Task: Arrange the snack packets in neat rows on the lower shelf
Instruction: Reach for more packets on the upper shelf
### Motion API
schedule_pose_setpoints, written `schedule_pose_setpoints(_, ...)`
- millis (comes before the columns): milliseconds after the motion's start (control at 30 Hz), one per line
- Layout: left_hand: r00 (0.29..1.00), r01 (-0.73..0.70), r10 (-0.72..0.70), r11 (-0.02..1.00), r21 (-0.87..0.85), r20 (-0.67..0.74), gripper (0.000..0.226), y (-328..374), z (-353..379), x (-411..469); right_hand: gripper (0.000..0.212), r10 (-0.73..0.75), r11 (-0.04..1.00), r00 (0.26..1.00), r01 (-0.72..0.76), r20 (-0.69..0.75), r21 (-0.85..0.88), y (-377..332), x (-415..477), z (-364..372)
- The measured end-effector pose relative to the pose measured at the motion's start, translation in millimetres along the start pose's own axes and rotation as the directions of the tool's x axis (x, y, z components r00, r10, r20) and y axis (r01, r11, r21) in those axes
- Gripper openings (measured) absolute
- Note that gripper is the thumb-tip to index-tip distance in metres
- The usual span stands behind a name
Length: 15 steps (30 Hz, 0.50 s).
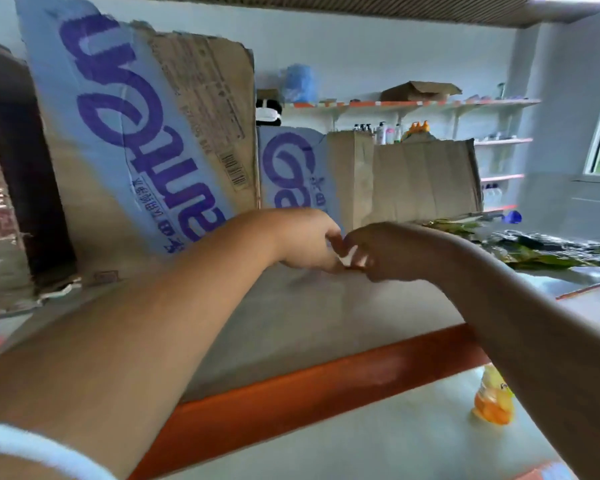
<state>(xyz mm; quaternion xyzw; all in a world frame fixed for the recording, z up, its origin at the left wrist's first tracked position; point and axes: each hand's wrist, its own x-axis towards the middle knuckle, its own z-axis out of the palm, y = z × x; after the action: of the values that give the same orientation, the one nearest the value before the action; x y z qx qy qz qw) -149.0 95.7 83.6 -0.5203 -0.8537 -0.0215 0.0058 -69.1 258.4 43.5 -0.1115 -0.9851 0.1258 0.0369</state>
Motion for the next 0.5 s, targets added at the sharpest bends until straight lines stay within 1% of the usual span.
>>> schedule_pose_setpoints(33, 0.999, 0.004, -0.005, 0.999, -0.048, -0.033, 0.056, 0.2, 4.3, -0.4, 0.030, -0.081, 0.997, 0.997, 0.081, -0.015, -0.005, -2.1, 2.0, -0.4)
schedule_pose_setpoints(67, 0.998, 0.002, -0.007, 0.997, -0.079, -0.062, 0.054, -1.2, 8.5, 0.8, 0.032, -0.119, 0.993, 0.992, 0.119, -0.047, 0.003, -1.6, 3.3, 0.0)
schedule_pose_setpoints(100, 0.996, 0.002, -0.011, 0.995, -0.101, -0.085, 0.045, -5.7, 12.7, -0.3, 0.031, -0.169, 0.985, 0.981, 0.172, -0.093, 0.021, -2.0, 4.2, 1.4)
schedule_pose_setpoints(167, 0.993, 0.005, -0.023, 0.989, -0.149, -0.118, 0.027, -15.2, 19.9, -1.5, 0.035, -0.211, 0.958, 0.964, 0.237, -0.160, 0.162, 0.4, 3.5, 3.5)
schedule_pose_setpoints(200, 0.992, 0.013, -0.033, 0.988, -0.157, -0.126, 0.023, -19.8, 22.6, -1.1, 0.037, -0.215, 0.939, 0.953, 0.262, -0.212, 0.225, 0.5, 3.9, 4.5)
schedule_pose_setpoints(267, 0.991, 0.038, -0.057, 0.987, -0.155, -0.119, 0.014, -24.9, 26.7, 3.7, 0.038, -0.203, 0.919, 0.940, 0.279, -0.273, 0.278, 1.6, 1.7, 6.6)
schedule_pose_setpoints(333, 0.990, 0.063, -0.082, 0.985, -0.161, -0.114, 0.014, -26.9, 27.1, 8.8, 0.037, -0.191, 0.907, 0.934, 0.286, -0.303, 0.310, 5.3, 1.5, 8.0)
schedule_pose_setpoints(433, 0.987, 0.111, -0.130, 0.975, -0.191, -0.092, 0.007, -28.5, 26.0, 11.2, 0.035, -0.153, 0.929, 0.944, 0.239, -0.294, 0.284, 15.6, -0.6, 3.1)
schedule_pose_setpoints(500, 0.985, 0.159, -0.169, 0.967, -0.198, -0.034, 0.007, -31.9, 28.3, 12.3, 0.034, -0.125, 0.950, 0.951, 0.197, -0.284, 0.241, 28.7, -1.2, -6.0)
